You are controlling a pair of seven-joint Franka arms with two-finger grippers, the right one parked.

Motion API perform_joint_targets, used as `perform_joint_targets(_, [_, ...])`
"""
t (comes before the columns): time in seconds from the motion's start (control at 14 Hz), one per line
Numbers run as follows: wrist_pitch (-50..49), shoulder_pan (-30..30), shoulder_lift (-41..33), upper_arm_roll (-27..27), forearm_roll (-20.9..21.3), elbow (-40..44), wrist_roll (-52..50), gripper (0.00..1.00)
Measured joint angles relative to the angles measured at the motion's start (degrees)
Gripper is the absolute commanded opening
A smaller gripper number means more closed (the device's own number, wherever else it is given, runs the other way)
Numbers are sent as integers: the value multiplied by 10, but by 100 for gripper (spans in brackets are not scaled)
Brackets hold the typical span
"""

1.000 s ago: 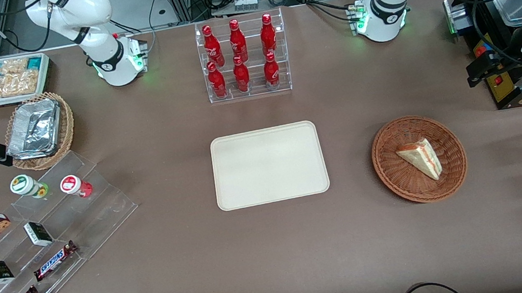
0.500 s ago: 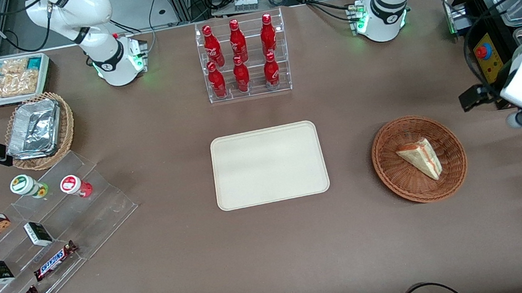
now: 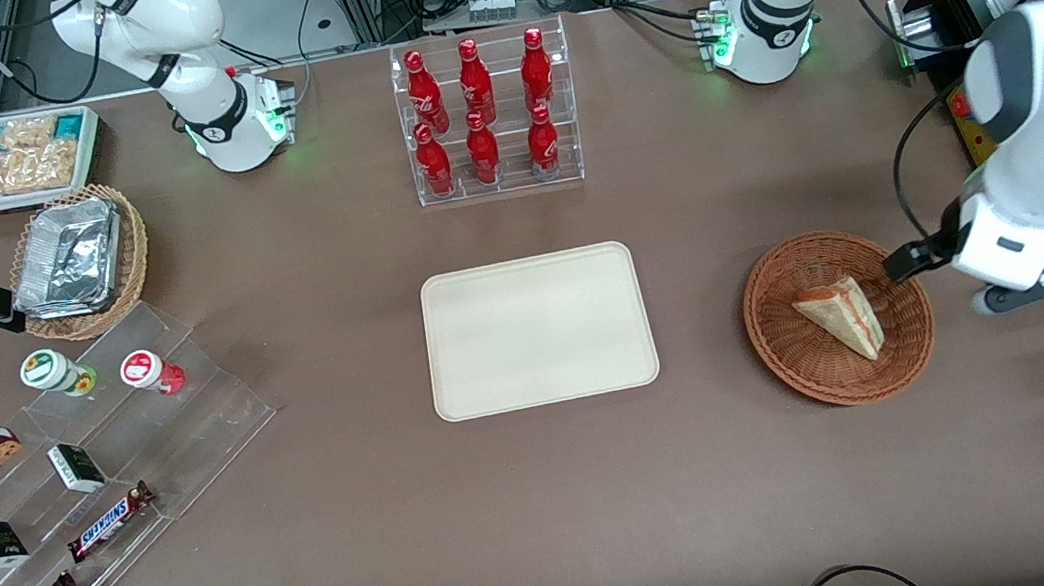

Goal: Place sandwich from basket to tray
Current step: 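Move the left gripper down over the wrapped sandwich in the wicker basket, then close the left gripper on the sandwich wedge's crust edge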

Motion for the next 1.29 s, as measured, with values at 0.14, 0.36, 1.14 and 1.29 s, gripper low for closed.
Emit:
perform_joint_targets(0.14, [72,0,0,0,0,-52,-47,100])
perform_joint_targets(0.36, [177,1,1,1,0,-119,-114,100])
perform_joint_targets(1.14, [290,11,15,4,-42,-212,-149,100])
perform_joint_targets(1.29, [301,10,26,2,-51,-215,-149,100])
